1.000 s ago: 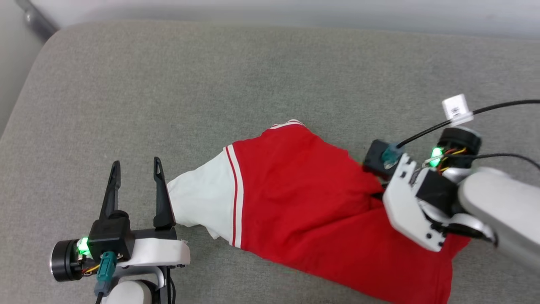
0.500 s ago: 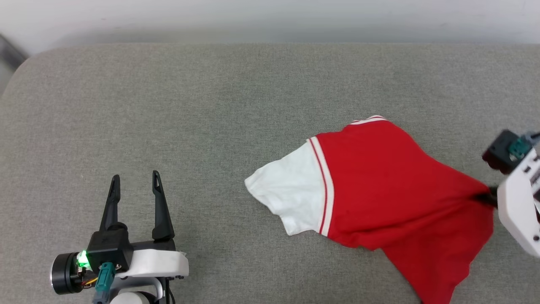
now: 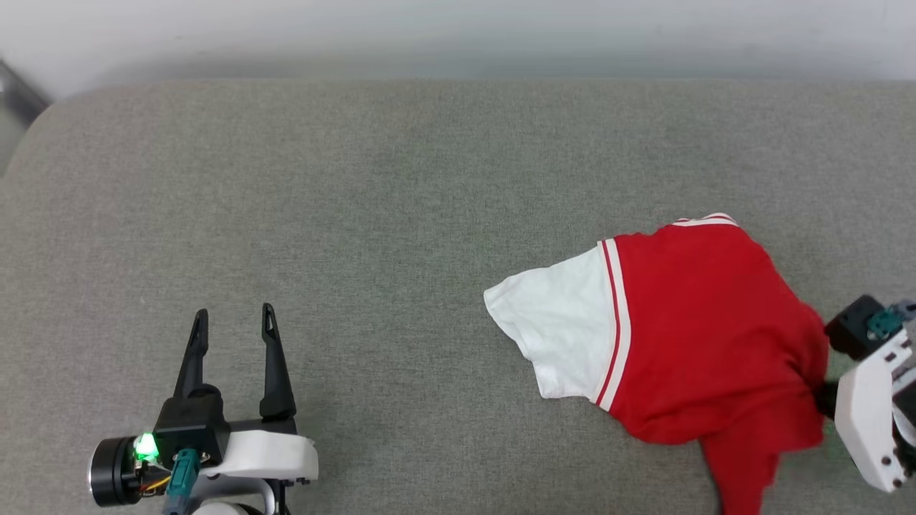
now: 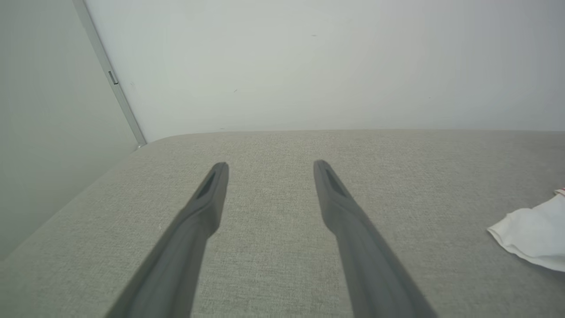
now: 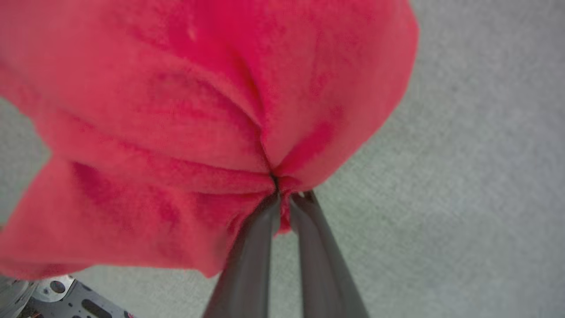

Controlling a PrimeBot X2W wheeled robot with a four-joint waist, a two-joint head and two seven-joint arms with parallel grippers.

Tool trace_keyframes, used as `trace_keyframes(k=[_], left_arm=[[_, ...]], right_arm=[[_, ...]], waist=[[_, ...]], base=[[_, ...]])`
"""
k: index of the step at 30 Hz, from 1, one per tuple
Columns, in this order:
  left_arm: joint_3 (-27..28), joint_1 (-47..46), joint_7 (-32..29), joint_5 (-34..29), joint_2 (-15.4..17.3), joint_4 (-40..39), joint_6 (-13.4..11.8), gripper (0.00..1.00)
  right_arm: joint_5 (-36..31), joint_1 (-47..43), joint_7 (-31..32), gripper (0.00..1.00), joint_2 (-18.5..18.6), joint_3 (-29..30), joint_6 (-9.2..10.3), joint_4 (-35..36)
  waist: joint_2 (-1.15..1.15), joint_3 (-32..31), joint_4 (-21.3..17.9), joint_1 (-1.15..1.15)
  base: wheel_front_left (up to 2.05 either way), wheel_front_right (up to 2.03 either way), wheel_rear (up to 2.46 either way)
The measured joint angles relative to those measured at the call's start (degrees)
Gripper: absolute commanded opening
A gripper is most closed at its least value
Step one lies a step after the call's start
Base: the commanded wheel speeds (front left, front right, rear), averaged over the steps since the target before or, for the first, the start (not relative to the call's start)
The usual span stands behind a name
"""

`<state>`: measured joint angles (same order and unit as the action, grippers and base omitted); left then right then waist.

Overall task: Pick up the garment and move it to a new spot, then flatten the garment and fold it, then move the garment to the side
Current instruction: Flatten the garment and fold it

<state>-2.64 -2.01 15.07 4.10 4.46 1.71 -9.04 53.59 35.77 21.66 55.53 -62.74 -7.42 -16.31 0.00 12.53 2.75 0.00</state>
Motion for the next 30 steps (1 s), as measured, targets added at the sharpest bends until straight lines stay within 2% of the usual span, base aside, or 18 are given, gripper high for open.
trace_keyframes(k=[7, 11, 16, 18, 21, 23, 26, 30], left_arm=[[0.7, 0.6, 0.0, -1.1, 0.8, 1.2, 1.4, 1.0], [0.8, 0.5, 0.0, -1.8, 2.3, 1.8, 2.0, 1.0], [0.9, -2.1, 0.0, -2.0, 4.8, 3.7, 4.0, 1.0], [0.5, -3.9, 0.0, -2.3, 5.9, 5.0, 5.1, 1.0], [-0.5, -7.4, -1.1, -2.3, 7.0, 6.7, 6.7, 1.0], [-1.1, -10.2, -2.4, -2.4, 8.2, 7.3, 8.3, 1.0], [-3.0, -14.8, -5.2, -2.8, 9.8, 8.0, 11.2, 1.0], [-5.9, -21.5, -10.5, -3.1, 11.8, 9.0, 14.2, 1.0]], right_arm=[[-7.1, -2.4, -11.9, 1.0, -0.7, 13.4, -0.09, 0.3], [-13.0, -6.2, -18.3, 1.0, -4.4, 24.9, -0.1, 0.7], [-23.0, -13.8, -25.0, 1.0, -14.3, 41.5, -0.09, 3.9], [-27.7, -17.3, -27.3, 1.0, -19.7, 48.5, -0.09, 6.6], [-34.0, -23.2, -29.1, 1.0, -28.0, 55.9, -0.1, 11.8], [-37.3, -26.8, -29.9, 1.0, -33.4, 59.6, -0.1, 15.2], [-41.0, -30.7, -31.3, 1.0, -39.4, 62.6, -0.1, 19.6], [-43.2, -34.1, -32.3, 1.0, -44.8, 64.5, -0.1, 22.7]], waist=[[0.0, -2.9, -1.7, 0.0], [0.0, -4.1, -3.0, 0.0], [0.0, -5.3, -4.3, 0.0], [0.0, -5.7, -4.7, 0.0], [0.0, -6.2, -5.0, 0.0], [0.0, -6.3, -5.2, 0.0], [0.0, -6.1, -5.4, 0.0], [0.0, -5.5, -5.8, 0.0]], base=[[0.0, 0.0, 0.0], [0.0, 0.0, 0.0], [0.0, 0.0, 0.0], [0.0, 0.0, 0.0], [0.0, 0.0, 0.0], [0.0, 0.0, 0.0], [0.0, 0.0, 0.0], [0.0, 0.0, 0.0]])
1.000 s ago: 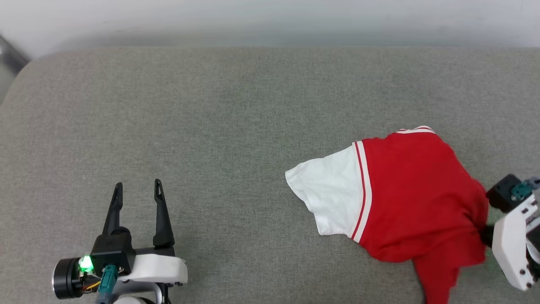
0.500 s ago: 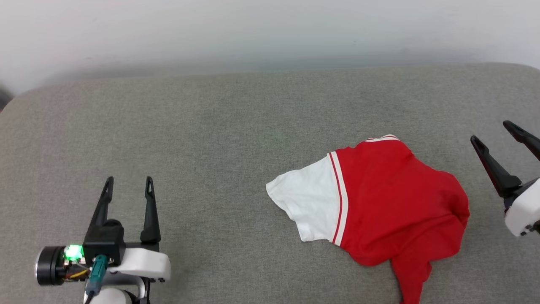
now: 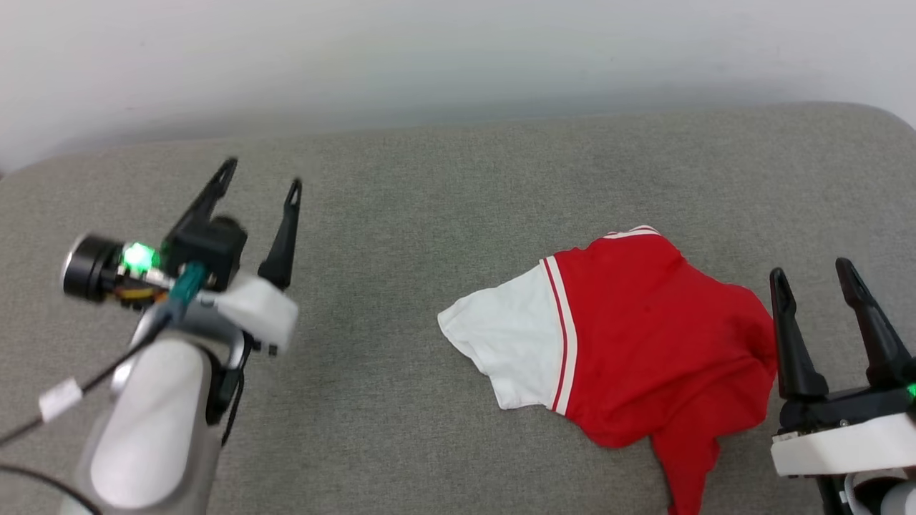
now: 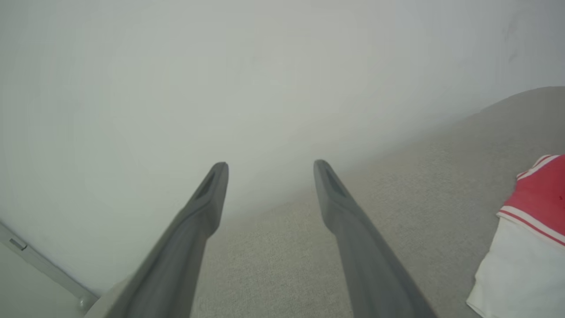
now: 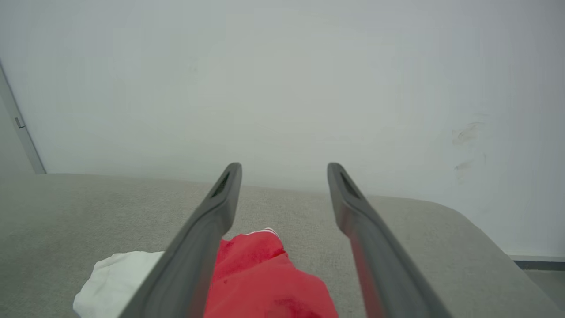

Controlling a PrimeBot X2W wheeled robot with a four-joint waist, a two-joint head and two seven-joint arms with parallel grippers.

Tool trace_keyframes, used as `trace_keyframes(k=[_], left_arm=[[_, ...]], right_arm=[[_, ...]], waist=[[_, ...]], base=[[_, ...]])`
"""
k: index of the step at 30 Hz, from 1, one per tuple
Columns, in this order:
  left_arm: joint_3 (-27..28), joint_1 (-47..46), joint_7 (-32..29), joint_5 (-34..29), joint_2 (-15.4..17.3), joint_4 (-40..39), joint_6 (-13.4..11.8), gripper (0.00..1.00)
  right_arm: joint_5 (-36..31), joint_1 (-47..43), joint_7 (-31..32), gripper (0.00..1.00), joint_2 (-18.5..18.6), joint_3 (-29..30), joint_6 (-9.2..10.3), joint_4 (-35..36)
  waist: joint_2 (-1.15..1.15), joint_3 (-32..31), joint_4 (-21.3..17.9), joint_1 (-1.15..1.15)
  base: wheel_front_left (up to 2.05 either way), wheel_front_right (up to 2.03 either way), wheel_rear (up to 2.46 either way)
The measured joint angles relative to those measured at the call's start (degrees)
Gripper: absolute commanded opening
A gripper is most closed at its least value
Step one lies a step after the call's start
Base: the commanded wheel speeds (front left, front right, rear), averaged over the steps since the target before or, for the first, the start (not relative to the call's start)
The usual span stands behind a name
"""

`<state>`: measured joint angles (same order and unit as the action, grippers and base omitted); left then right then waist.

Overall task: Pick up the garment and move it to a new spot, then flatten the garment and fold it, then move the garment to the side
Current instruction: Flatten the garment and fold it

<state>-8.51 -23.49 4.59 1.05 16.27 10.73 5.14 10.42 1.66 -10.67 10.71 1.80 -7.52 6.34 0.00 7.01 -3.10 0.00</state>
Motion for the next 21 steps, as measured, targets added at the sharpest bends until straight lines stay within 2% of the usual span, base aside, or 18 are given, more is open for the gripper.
trace_keyframes(k=[5, 8, 17, 21], left_arm=[[-5.7, -9.1, -9.1, 2.4, 1.7, 1.4, 1.9, 1.0], [-12.2, -14.4, -15.9, 7.2, 3.0, 2.4, 2.2, 1.0], [-38.4, -31.1, -38.7, 29.5, 11.2, 2.7, 2.3, 1.0], [-48.2, -37.9, -47.9, 38.7, 14.2, 1.4, 2.3, 1.0]], right_arm=[[-1.2, -2.1, -1.2, 1.0, -3.0, 0.5, 0.01, 1.0], [-1.6, -2.9, -1.8, 1.0, -4.2, 0.1, 0.01, 0.7], [-2.5, -2.3, -3.4, 1.0, -5.6, -1.9, 0.01, -0.4], [-2.9, -0.9, -3.8, 1.0, -6.0, -3.2, 0.01, -1.0]], waist=[[0.0, 1.0, -0.7, 0.0], [0.0, 2.0, -1.1, 0.0], [0.0, 5.2, -3.2, 0.0], [0.0, 7.1, -4.4, 0.0]], base=[[0.0, 0.0, 0.0], [0.0, 0.0, 0.0], [0.0, 0.0, 0.0], [0.0, 0.0, 0.0]])
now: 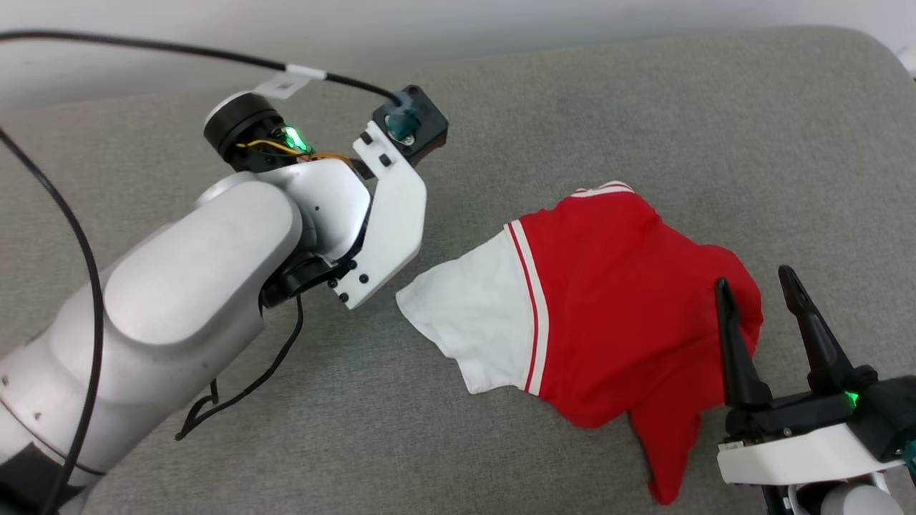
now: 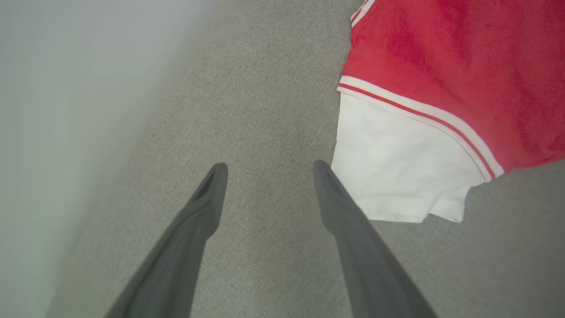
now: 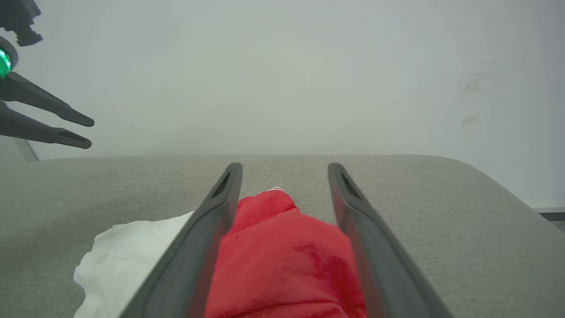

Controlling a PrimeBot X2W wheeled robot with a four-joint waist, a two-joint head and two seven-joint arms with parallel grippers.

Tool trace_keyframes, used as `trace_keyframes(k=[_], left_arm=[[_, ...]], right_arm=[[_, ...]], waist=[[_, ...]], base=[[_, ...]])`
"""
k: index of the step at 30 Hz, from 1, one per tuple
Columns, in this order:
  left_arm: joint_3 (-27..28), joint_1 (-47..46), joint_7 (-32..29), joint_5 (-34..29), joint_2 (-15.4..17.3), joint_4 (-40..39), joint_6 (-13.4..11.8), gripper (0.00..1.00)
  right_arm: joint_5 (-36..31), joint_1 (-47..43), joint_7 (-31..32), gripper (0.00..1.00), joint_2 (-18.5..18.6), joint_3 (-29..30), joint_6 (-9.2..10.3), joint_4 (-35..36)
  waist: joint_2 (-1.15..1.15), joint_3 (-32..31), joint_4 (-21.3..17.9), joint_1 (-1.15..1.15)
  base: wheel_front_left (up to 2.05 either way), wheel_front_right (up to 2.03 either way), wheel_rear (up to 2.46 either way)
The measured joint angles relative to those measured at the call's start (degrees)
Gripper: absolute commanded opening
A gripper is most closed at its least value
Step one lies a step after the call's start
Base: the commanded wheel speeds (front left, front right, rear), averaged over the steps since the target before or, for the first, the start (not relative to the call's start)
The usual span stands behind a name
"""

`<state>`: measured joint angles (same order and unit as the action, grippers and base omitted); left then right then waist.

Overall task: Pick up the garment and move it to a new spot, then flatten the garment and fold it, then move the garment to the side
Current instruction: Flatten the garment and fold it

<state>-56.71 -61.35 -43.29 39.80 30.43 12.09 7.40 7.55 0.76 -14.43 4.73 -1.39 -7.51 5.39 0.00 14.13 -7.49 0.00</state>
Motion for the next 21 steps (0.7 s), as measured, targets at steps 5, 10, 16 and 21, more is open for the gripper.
trace_keyframes(k=[5, 10, 16, 21], left_arm=[[-10.2, -6.4, -9.1, 8.1, 1.8, -0.8, 0.0, 1.0], [-15.6, -10.8, -12.9, 10.2, 2.4, -1.1, 0.0, 1.0], [-16.6, -9.0, -20.8, 9.1, 2.4, -2.8, 0.0, 1.0], [-16.2, -6.6, -24.2, 7.7, 3.2, -5.3, 0.0, 1.0]], right_arm=[[-0.1, 2.1, -0.4, 1.0, -0.5, -1.2, 0.0, -0.7], [-0.2, 4.7, -0.5, 1.0, -0.9, -2.6, -0.01, -1.3], [-0.1, 7.0, -0.6, 1.0, -1.3, -3.4, 0.0, -1.0], [0.0, 7.9, -0.6, 1.0, -1.5, -3.9, -0.01, -0.9]], waist=[[0.0, 3.0, -1.5, 0.0], [0.0, 6.1, -3.2, 0.0], [0.0, 9.4, -5.3, 0.0], [0.0, 11.5, -6.6, 0.0]], base=[[0.0, 0.0, 0.0], [0.0, 0.0, 0.0], [0.0, 0.0, 0.0], [0.0, 0.0, 0.0]])
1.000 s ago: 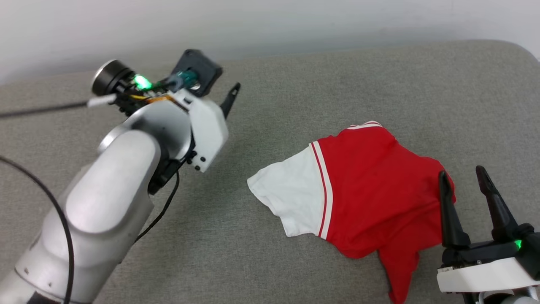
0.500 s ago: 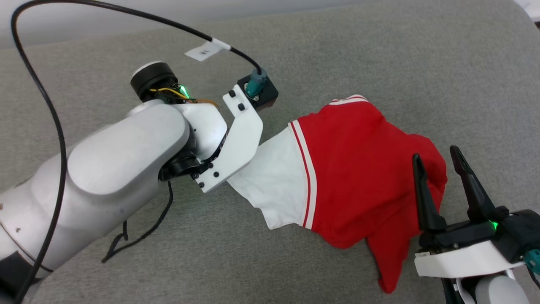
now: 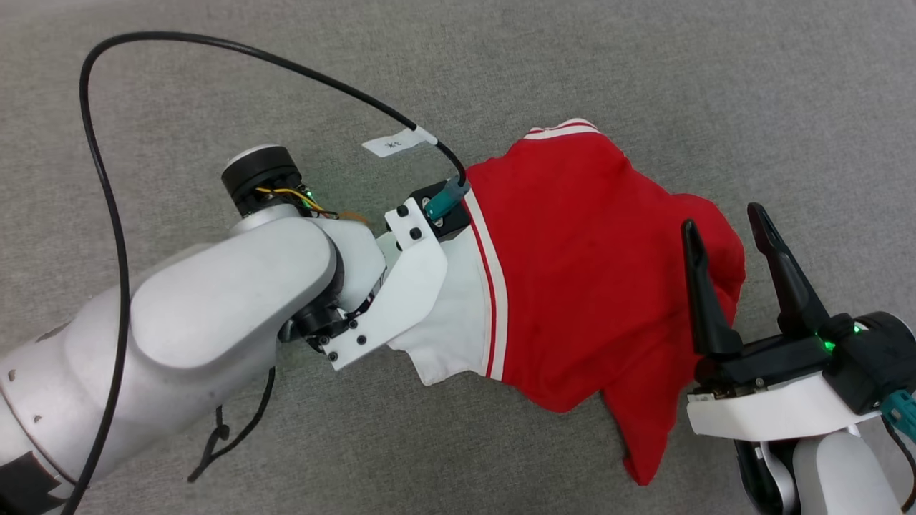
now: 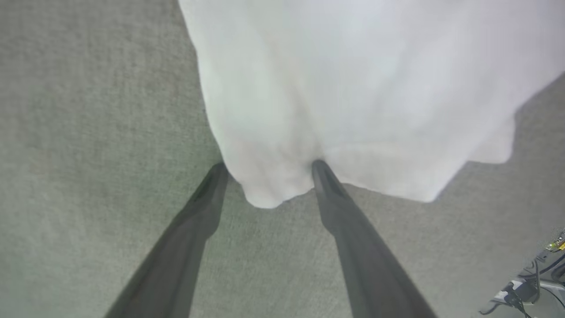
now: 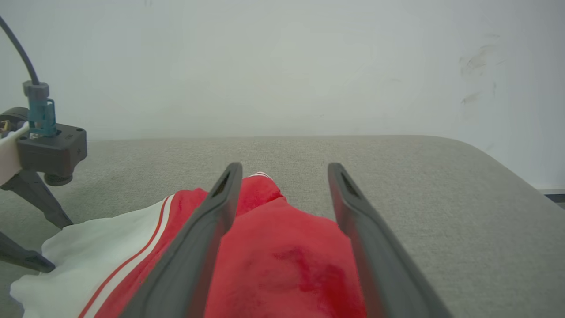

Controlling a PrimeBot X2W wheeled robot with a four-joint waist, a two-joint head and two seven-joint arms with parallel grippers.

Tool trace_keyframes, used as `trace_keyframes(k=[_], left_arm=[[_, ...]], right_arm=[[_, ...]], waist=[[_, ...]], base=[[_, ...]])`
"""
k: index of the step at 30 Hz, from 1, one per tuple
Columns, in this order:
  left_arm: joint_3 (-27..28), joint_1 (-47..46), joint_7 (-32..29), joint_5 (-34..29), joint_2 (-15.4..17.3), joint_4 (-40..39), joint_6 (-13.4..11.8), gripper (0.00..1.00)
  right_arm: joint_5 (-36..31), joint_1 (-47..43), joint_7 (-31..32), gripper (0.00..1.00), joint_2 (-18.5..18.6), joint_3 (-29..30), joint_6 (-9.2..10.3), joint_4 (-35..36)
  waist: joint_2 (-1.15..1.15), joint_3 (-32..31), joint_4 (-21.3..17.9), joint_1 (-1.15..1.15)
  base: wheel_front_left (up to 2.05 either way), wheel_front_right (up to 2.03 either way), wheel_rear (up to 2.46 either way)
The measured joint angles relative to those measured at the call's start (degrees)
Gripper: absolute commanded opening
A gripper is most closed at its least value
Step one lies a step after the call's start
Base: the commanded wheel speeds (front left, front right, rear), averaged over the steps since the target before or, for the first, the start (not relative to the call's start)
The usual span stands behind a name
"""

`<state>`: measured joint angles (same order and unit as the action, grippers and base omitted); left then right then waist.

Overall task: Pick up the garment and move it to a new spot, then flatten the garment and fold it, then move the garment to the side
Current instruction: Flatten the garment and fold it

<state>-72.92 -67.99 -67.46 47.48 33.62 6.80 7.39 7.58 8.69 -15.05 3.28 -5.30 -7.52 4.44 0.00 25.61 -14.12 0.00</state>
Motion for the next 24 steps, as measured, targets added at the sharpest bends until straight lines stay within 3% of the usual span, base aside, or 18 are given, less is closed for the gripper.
trace_keyframes(k=[2, 4, 15, 18, 24], left_arm=[[0.4, 0.8, -1.5, -1.6, 0.2, -1.3, 0.0, 1.0], [0.6, 0.9, -1.9, -2.0, 0.4, -2.0, 0.0, 0.0], [-0.5, 0.4, 9.3, 0.7, 1.0, -4.6, 0.0, 0.0], [-0.5, 0.6, 12.6, 2.5, 4.1, -6.7, 0.0, 0.0], [-0.5, 3.7, 17.0, 6.1, 13.2, -6.7, 0.0, 0.0]], right_arm=[[0.0, 0.7, 0.0, 1.0, 0.0, 0.0, 0.01, 0.0], [0.0, 0.9, 0.0, 1.0, -0.1, -0.2, 0.01, 0.0], [-1.1, -1.0, 0.0, 1.0, -0.2, 2.0, 0.01, -0.6], [-1.4, -2.6, 0.0, 1.0, -0.2, 2.5, 0.01, -0.6], [-1.8, -4.7, 0.0, 1.0, -0.1, 3.1, 0.01, -0.4]], waist=[[0.0, 0.6, -0.3, 0.0], [0.0, 1.0, -0.4, 0.0], [0.0, -3.0, 3.3, 0.0], [0.0, -4.9, 5.0, 0.0], [0.0, -7.9, 8.6, 0.0]], base=[[0.0, 0.0, 0.0], [0.0, 0.0, 0.0], [0.0, 0.0, 0.0], [0.0, 0.0, 0.0], [0.0, 0.0, 0.0]])
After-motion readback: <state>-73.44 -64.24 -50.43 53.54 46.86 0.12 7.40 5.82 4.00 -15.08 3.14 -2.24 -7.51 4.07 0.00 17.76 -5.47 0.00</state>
